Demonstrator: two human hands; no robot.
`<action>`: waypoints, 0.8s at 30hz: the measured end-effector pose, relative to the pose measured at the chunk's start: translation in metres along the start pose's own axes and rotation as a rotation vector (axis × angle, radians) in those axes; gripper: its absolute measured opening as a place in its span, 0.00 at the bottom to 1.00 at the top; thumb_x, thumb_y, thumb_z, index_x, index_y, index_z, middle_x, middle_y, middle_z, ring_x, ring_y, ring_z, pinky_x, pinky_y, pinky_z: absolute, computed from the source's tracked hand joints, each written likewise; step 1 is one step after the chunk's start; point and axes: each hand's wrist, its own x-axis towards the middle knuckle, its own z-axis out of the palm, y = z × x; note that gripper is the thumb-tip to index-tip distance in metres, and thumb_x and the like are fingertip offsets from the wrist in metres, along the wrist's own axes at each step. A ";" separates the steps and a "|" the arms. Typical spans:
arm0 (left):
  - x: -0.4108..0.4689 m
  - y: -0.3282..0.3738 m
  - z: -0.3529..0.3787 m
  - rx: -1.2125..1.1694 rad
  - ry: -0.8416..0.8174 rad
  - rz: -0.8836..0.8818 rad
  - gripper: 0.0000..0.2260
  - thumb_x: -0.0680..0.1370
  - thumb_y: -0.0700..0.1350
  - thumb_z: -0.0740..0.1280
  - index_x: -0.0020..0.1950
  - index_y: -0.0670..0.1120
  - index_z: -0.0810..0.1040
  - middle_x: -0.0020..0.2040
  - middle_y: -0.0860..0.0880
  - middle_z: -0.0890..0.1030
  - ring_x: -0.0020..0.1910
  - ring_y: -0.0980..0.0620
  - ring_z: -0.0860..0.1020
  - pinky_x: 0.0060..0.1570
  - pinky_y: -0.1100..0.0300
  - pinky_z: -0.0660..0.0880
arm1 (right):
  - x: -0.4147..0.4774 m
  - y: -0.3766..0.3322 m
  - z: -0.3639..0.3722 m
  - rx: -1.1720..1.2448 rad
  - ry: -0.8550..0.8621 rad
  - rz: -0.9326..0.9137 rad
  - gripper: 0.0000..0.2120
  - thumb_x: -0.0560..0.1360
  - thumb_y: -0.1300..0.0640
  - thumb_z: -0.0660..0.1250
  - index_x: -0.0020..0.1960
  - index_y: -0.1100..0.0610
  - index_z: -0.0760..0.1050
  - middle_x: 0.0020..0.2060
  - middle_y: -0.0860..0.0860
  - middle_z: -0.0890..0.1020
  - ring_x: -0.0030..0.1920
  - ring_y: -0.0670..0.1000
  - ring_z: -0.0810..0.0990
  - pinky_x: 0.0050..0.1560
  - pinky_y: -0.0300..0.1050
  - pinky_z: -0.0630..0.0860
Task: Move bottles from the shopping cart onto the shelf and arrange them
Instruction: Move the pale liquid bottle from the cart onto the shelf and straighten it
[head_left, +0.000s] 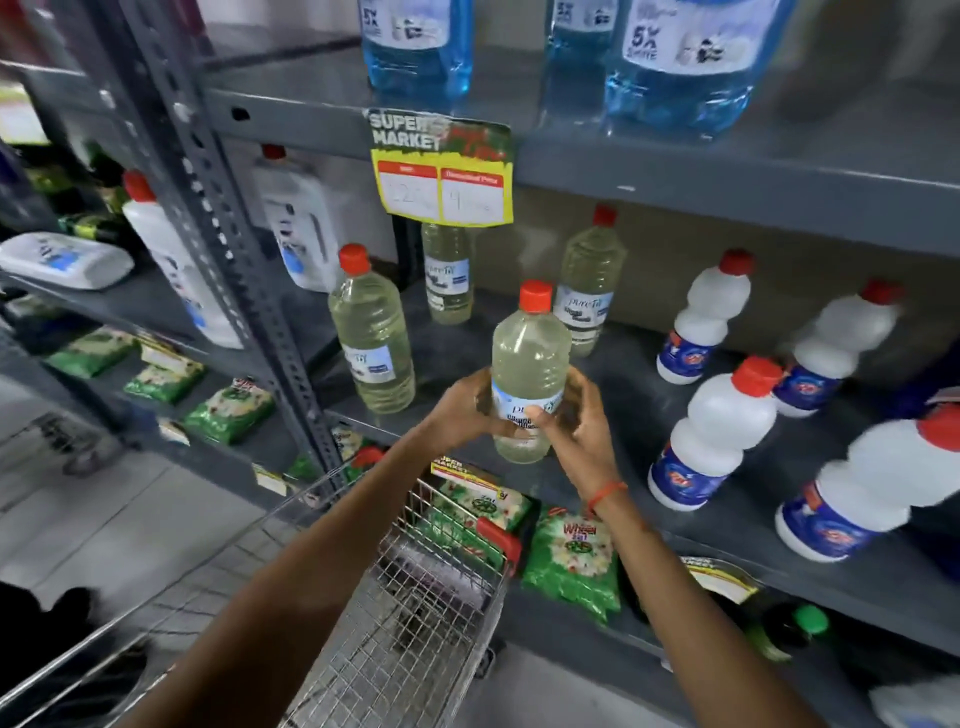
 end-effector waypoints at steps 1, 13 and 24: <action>0.000 0.004 0.001 -0.018 -0.021 0.001 0.37 0.55 0.47 0.80 0.62 0.44 0.74 0.59 0.41 0.81 0.59 0.41 0.78 0.61 0.38 0.74 | -0.001 0.003 -0.002 0.009 0.014 0.009 0.31 0.67 0.52 0.72 0.66 0.52 0.65 0.65 0.56 0.74 0.65 0.54 0.74 0.66 0.57 0.72; -0.012 -0.031 0.021 0.174 0.053 -0.064 0.33 0.55 0.54 0.78 0.56 0.45 0.75 0.54 0.45 0.83 0.53 0.48 0.81 0.53 0.46 0.79 | -0.008 0.043 -0.003 -0.213 -0.117 0.183 0.33 0.67 0.67 0.72 0.69 0.59 0.64 0.64 0.56 0.76 0.62 0.50 0.74 0.61 0.41 0.70; -0.030 -0.016 0.019 0.209 0.200 0.012 0.33 0.68 0.40 0.76 0.70 0.46 0.67 0.68 0.48 0.73 0.66 0.53 0.71 0.65 0.59 0.68 | -0.003 0.040 0.010 -0.170 0.038 0.169 0.39 0.59 0.57 0.79 0.65 0.52 0.66 0.59 0.51 0.77 0.59 0.47 0.77 0.56 0.39 0.74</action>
